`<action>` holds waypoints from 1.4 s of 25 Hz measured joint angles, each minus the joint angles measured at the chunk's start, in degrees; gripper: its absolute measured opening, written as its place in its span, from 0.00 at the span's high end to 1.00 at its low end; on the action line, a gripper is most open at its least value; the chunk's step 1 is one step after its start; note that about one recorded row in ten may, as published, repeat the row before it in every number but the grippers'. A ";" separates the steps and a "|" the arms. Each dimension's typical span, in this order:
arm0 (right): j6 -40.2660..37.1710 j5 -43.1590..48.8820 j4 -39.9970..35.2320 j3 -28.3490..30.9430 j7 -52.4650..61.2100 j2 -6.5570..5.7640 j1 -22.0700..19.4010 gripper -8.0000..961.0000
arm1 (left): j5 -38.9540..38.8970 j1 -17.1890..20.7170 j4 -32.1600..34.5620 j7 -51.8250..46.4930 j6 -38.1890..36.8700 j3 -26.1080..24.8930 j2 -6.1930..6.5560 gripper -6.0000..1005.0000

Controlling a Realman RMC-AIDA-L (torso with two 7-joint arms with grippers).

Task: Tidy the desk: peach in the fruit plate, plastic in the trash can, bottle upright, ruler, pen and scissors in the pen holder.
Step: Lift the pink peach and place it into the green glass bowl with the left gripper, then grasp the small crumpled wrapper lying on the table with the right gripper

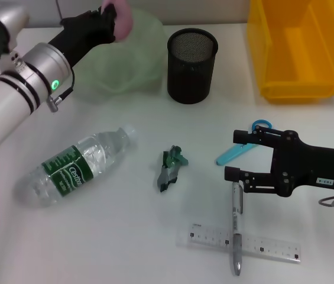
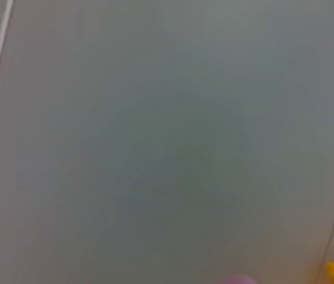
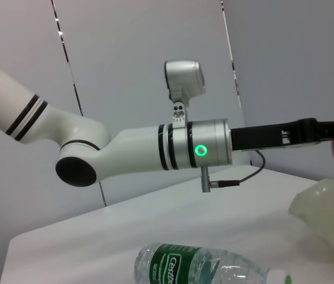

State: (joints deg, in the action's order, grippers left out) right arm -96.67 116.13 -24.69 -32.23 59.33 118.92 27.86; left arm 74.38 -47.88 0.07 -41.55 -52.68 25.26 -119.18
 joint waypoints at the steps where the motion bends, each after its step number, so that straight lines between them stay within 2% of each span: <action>1: 0.00 -0.01 0.00 0.03 0.00 0.00 0.00 0.15 | 0.00 -0.31 -0.10 0.46 0.57 -0.32 0.00 0.94; 9: 0.00 -0.12 -0.01 0.07 -0.02 0.00 0.00 0.15 | -0.03 -0.68 -0.58 3.67 1.36 -2.46 0.00 0.91; 13: -0.01 -0.38 -0.01 0.07 -0.09 0.00 0.00 0.15 | -0.01 -1.01 -1.53 4.12 2.56 -5.01 0.00 0.85; 21: -0.07 -0.67 0.01 0.06 -0.09 0.00 0.01 0.15 | -0.05 -1.23 -1.99 4.62 3.37 -5.74 0.00 0.71; 25: -0.09 -0.69 0.07 0.07 -0.11 0.00 -0.05 0.15 | 0.16 -1.25 -2.10 4.64 3.14 -5.96 0.00 0.51; 28: -0.09 -0.75 0.08 0.07 -0.16 0.00 -0.18 0.15 | 0.33 -1.25 -2.16 4.64 2.94 -5.97 0.00 0.28; 32: -0.08 -0.94 -0.12 0.06 -0.17 0.00 -0.30 0.15 | 0.67 -0.88 -2.24 3.85 0.73 -5.72 0.00 0.22; 35: -0.11 -1.43 -0.16 0.07 -0.18 -0.06 -0.42 0.15 | 4.11 0.80 -1.57 0.76 -5.93 -5.40 0.18 0.20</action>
State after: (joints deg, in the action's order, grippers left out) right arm -96.78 114.70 -24.85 -32.16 59.15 118.85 27.44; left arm 78.49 -47.09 -1.50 -40.79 -58.60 19.86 -118.99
